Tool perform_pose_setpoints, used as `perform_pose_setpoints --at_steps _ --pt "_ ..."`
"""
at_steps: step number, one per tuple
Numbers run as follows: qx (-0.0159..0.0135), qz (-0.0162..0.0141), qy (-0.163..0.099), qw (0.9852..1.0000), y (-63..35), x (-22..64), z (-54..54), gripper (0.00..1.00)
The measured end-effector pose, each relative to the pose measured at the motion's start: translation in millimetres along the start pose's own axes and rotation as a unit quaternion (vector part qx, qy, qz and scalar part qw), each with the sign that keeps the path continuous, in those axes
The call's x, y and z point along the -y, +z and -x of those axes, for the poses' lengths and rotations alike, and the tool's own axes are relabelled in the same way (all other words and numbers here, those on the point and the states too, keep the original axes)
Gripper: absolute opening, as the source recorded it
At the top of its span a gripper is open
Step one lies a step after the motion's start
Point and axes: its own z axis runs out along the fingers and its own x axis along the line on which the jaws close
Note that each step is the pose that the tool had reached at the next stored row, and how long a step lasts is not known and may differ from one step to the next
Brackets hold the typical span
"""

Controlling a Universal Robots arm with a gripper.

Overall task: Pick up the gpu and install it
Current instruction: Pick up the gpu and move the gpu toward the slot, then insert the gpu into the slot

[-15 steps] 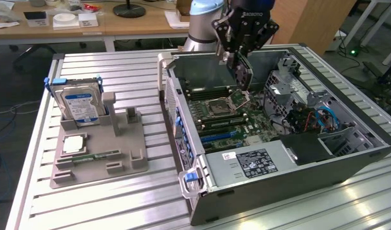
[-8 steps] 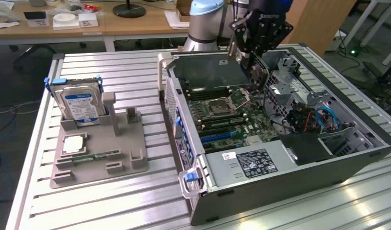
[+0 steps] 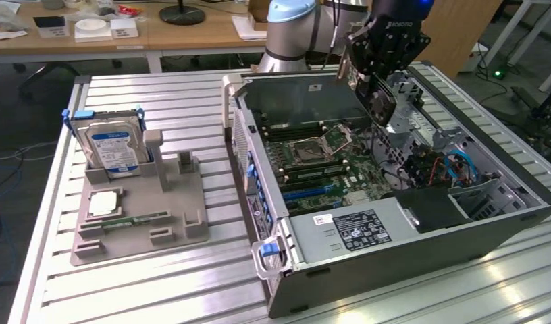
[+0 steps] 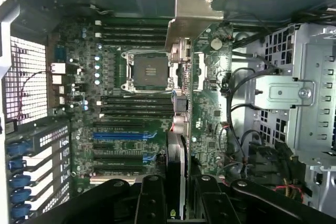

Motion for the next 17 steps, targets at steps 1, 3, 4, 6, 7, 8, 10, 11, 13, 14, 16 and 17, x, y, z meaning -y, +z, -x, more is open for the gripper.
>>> perform_pose_setpoints --at_steps 1,3,4,6,7,8,10,11,13,14,16,17 --pt "0.0 0.0 0.0 1.0 0.0 0.0 0.0 0.27" --pt "0.0 0.0 0.0 1.0 0.0 0.0 0.3 0.27" --pt "0.0 0.0 0.0 1.0 0.1 0.0 0.4 0.27" --pt "0.0 0.0 0.0 1.0 0.0 0.0 0.5 0.27" --pt "0.0 0.0 0.0 1.0 0.1 0.0 0.6 0.27" --pt "0.0 0.0 0.0 1.0 0.0 0.0 0.7 0.27" --pt "0.0 0.0 0.0 1.0 0.0 0.0 0.7 0.27" --pt "0.0 0.0 0.0 1.0 0.0 0.0 0.7 0.27" --pt "0.0 0.0 0.0 1.0 0.0 0.0 0.7 0.27" --pt "0.0 0.0 0.0 1.0 0.0 0.0 0.7 0.27" --pt "0.0 0.0 -0.002 1.0 0.0 0.0 0.7 0.27" --pt "0.0001 0.0 -0.004 1.0 0.0 -0.1 0.7 0.27"
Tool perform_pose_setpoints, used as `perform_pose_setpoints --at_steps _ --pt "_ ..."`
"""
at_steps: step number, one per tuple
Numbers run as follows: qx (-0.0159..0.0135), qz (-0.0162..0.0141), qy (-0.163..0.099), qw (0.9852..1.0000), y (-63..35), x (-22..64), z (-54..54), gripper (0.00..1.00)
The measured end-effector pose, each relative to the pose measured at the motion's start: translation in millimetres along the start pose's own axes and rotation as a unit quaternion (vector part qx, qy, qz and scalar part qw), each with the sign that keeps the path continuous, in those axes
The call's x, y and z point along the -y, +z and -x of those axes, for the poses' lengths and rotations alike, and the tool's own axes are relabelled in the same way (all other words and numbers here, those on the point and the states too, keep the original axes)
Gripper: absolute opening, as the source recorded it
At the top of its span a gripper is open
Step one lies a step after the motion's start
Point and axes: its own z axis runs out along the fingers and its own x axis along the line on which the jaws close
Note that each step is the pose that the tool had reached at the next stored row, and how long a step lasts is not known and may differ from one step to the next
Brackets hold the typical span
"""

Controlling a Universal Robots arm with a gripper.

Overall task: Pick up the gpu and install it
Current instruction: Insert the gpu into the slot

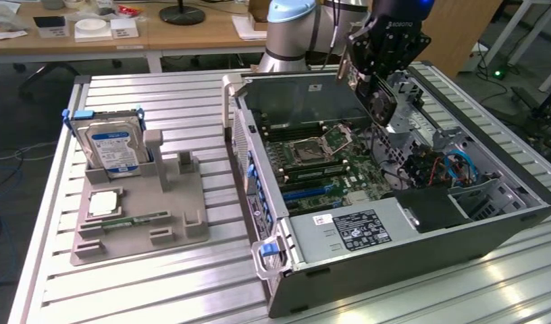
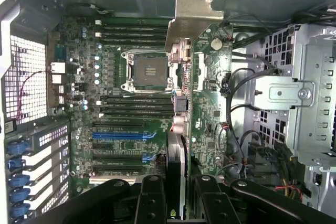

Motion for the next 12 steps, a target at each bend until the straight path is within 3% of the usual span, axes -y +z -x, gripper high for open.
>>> perform_pose_setpoints --at_steps 6,12 --pt "0.0008 0.0008 -0.048 0.9988 0.0 0.0 0.0 0.27" --pt "0.0015 0.0015 -0.1 0.995 0.0 0.0 0.0 0.27"
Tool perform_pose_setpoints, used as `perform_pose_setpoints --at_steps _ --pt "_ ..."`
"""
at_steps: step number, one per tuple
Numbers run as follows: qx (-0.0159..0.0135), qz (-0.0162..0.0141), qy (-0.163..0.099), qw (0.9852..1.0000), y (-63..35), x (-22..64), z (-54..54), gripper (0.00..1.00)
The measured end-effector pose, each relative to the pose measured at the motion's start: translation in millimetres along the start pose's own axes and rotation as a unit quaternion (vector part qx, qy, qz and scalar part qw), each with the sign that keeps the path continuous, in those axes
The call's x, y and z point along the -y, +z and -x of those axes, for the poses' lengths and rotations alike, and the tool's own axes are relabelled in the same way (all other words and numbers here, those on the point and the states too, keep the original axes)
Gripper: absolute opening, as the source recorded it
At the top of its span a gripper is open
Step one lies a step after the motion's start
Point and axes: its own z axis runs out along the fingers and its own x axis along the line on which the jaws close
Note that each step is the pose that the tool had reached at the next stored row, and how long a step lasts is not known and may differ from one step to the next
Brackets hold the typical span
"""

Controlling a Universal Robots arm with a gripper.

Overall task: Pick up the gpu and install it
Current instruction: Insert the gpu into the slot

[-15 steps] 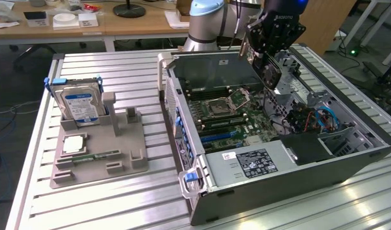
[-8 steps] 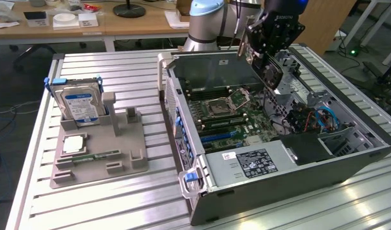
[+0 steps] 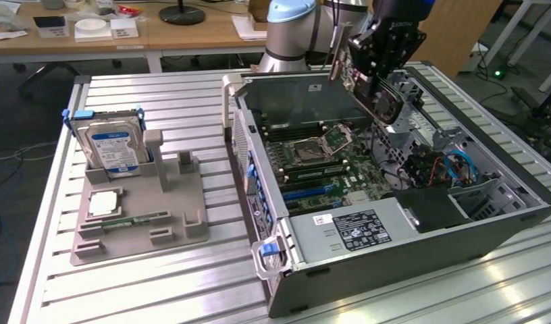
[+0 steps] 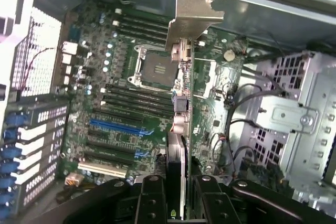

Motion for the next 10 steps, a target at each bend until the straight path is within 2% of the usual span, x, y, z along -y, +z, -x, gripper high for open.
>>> perform_pose_setpoints --at_steps 5,10 --pt "0.0002 -0.0011 -0.039 0.9992 -0.1 0.1 -0.1 0.27" --pt "0.0004 -0.0022 -0.077 0.997 0.0 0.0 -0.1 0.27"
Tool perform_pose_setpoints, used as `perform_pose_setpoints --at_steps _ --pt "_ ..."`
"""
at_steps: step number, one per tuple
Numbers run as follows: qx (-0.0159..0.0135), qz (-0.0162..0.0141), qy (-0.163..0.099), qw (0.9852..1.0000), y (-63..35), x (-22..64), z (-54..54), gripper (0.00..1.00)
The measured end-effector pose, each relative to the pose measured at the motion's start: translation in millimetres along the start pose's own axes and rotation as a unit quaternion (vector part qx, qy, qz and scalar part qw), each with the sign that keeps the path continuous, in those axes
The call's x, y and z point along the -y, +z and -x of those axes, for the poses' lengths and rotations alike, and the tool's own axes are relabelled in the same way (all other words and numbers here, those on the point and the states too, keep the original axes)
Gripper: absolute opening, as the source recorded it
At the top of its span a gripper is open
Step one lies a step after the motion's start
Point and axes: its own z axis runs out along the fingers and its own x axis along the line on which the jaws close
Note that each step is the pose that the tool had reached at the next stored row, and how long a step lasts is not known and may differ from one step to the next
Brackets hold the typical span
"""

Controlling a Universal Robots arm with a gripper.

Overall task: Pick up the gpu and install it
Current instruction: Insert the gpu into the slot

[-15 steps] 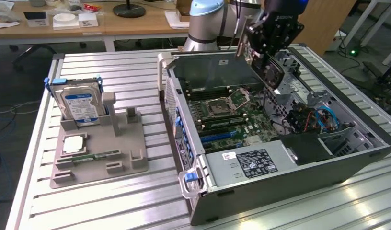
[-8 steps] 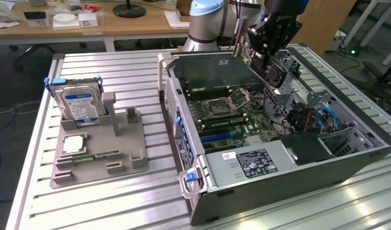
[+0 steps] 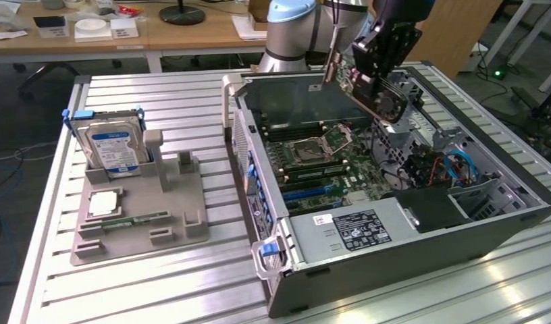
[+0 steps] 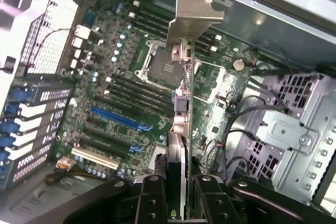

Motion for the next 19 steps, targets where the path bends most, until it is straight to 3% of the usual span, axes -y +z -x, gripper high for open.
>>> perform_pose_setpoints --at_steps 5,9,14,19 --pt "0.0001 -0.0017 -0.04 0.9992 0.0 0.0 0.0 0.27" --pt "0.0 -0.0031 -0.071 0.9974 0.0 0.0 -0.1 0.27" --pt "-0.0001 -0.0052 -0.112 0.9937 0.0 0.0 -0.1 0.27" --pt "0.0 -0.0069 -0.152 0.9883 0.0 0.0 -0.1 0.27"
